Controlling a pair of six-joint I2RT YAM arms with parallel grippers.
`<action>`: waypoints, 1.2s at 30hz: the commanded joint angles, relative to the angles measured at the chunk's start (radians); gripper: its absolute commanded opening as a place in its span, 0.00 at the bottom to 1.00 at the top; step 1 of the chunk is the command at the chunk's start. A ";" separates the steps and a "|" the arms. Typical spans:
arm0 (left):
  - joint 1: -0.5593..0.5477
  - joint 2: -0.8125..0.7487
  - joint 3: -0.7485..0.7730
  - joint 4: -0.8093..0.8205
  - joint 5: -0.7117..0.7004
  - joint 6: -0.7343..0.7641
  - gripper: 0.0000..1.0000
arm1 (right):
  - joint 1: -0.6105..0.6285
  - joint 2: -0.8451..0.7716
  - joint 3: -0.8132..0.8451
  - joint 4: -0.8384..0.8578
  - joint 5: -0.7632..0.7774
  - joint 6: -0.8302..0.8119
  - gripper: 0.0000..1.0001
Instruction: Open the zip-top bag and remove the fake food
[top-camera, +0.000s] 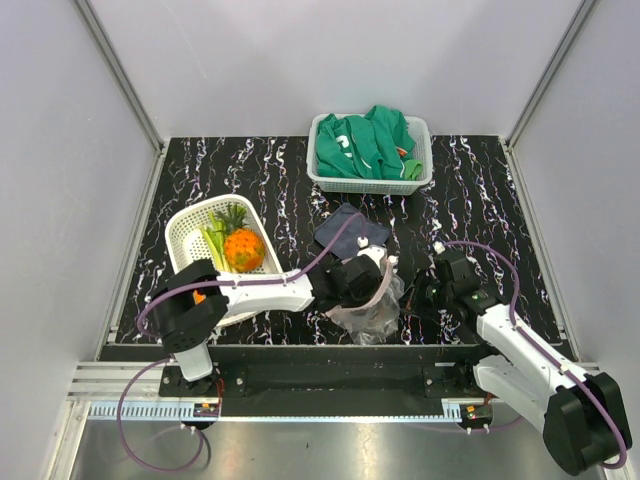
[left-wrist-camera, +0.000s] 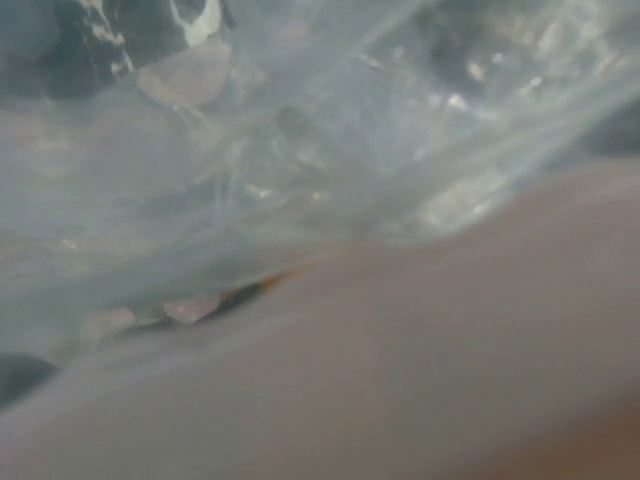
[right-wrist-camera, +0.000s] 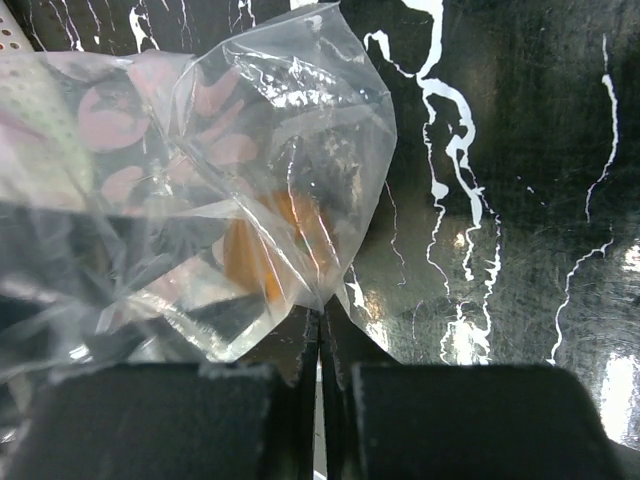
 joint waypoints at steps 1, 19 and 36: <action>-0.002 0.042 0.031 -0.007 -0.034 0.030 0.52 | -0.003 0.005 0.025 0.017 -0.017 0.001 0.00; -0.010 0.111 0.002 0.054 0.040 -0.032 0.54 | -0.003 -0.005 0.009 0.014 -0.038 0.029 0.00; 0.056 -0.051 -0.119 0.154 0.155 -0.170 0.61 | -0.003 -0.056 -0.045 -0.046 -0.176 0.051 0.56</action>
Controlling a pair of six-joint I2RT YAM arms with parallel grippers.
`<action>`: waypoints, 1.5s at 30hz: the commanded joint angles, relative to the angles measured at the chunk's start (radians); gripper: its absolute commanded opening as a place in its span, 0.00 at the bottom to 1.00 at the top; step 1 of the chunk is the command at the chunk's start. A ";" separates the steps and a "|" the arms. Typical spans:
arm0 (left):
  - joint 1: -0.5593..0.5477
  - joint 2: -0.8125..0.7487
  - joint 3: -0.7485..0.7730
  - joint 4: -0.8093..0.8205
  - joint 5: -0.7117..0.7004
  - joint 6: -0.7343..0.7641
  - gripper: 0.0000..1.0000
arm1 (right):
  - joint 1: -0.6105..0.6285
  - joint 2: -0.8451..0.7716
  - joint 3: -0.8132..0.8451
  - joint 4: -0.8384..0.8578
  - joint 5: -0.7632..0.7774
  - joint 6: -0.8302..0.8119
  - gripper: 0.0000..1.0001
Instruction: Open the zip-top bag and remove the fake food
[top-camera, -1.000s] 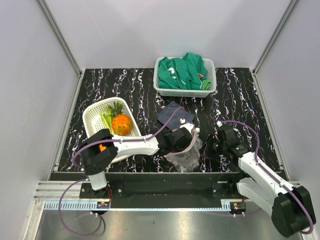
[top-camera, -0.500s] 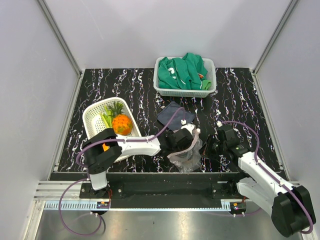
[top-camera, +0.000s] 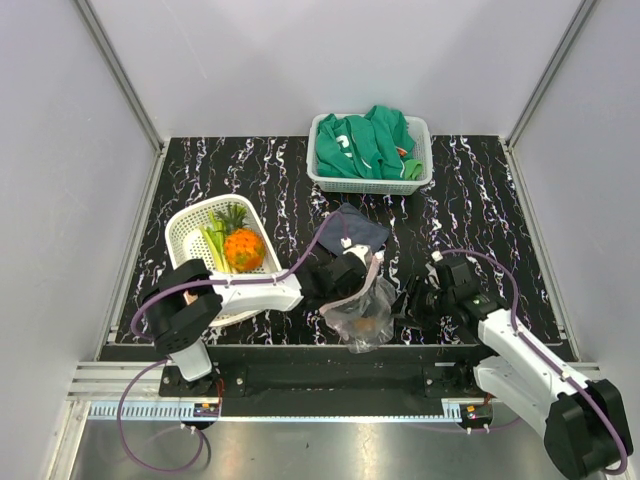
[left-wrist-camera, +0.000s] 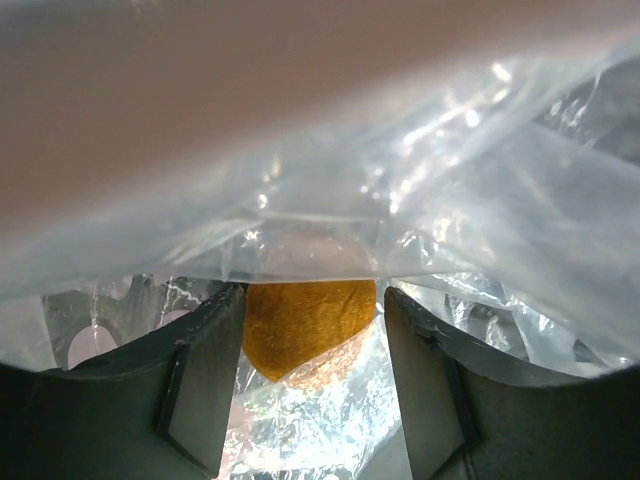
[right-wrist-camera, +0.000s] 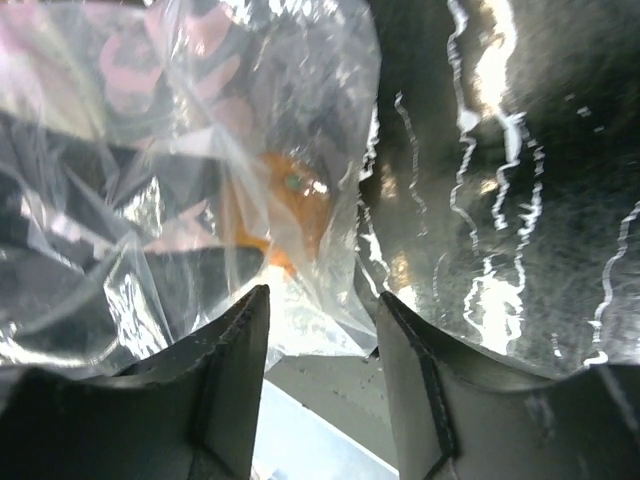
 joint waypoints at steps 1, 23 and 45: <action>0.012 -0.017 -0.005 0.067 0.057 -0.036 0.61 | -0.002 -0.026 -0.021 0.001 -0.074 0.017 0.57; 0.016 0.057 0.024 -0.001 0.074 0.048 0.52 | -0.002 0.040 -0.118 0.135 -0.024 0.075 0.00; 0.010 0.048 0.076 -0.043 0.039 0.074 0.03 | -0.002 0.033 -0.083 0.133 -0.001 0.069 0.00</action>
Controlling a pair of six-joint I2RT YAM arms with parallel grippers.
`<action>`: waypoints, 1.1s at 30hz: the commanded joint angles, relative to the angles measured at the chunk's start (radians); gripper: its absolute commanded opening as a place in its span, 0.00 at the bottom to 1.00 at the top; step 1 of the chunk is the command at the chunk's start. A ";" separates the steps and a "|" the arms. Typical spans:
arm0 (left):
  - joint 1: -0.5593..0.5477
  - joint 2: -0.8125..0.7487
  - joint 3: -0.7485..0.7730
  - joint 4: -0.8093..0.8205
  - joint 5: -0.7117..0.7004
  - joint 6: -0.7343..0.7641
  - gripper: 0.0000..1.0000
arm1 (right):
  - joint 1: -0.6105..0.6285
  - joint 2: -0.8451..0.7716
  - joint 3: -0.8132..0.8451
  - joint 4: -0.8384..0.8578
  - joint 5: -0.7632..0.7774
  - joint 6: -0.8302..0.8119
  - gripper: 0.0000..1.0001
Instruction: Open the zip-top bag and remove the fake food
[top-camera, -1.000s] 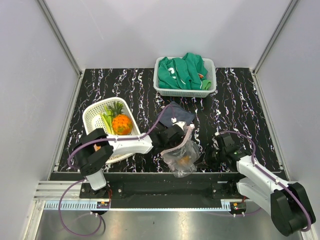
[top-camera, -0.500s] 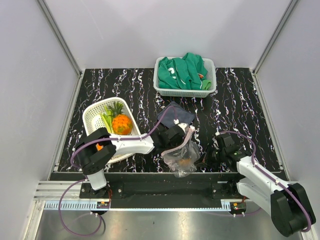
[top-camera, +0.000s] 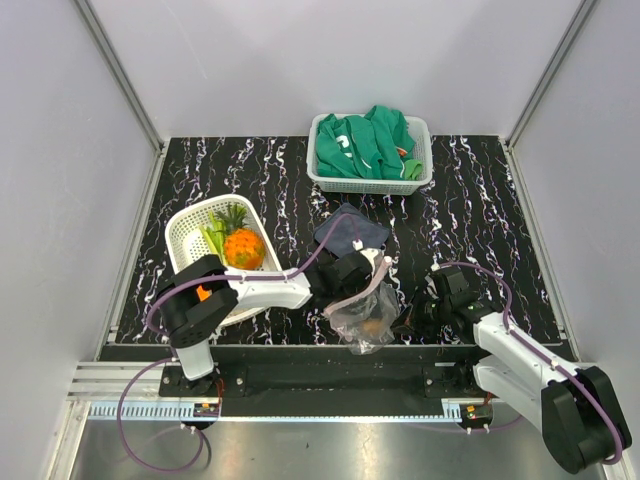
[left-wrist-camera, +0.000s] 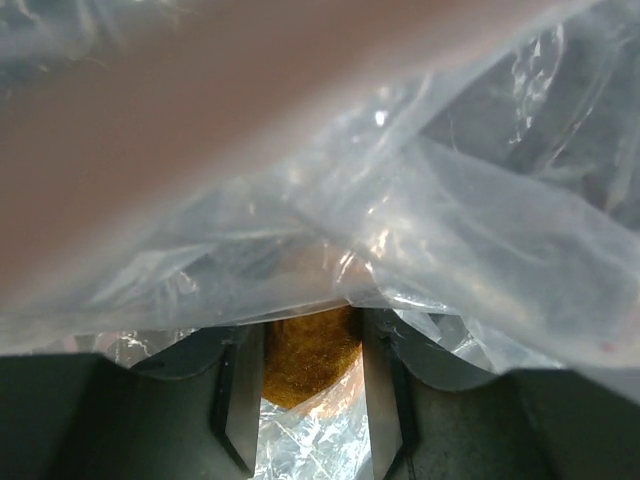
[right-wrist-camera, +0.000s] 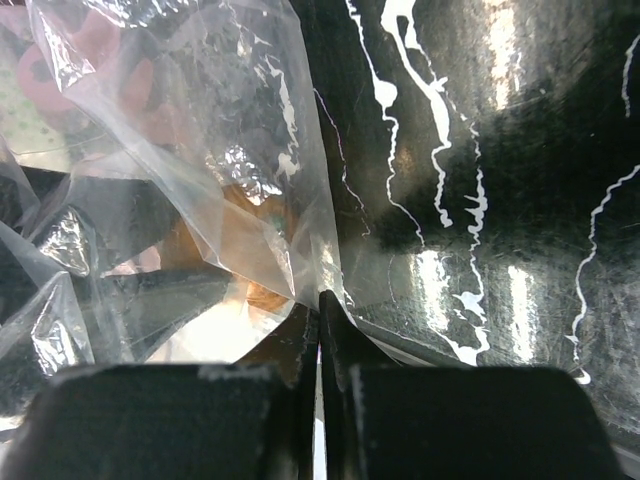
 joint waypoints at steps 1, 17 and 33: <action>-0.001 -0.046 0.055 -0.142 -0.151 0.060 0.01 | -0.002 -0.015 0.035 0.030 0.033 -0.001 0.00; -0.012 -0.363 0.103 -0.339 -0.434 0.052 0.00 | -0.002 -0.090 0.082 -0.080 0.203 0.025 0.00; 0.139 -0.880 0.012 -0.754 -0.635 0.017 0.00 | -0.004 -0.079 0.279 -0.279 0.377 -0.086 0.00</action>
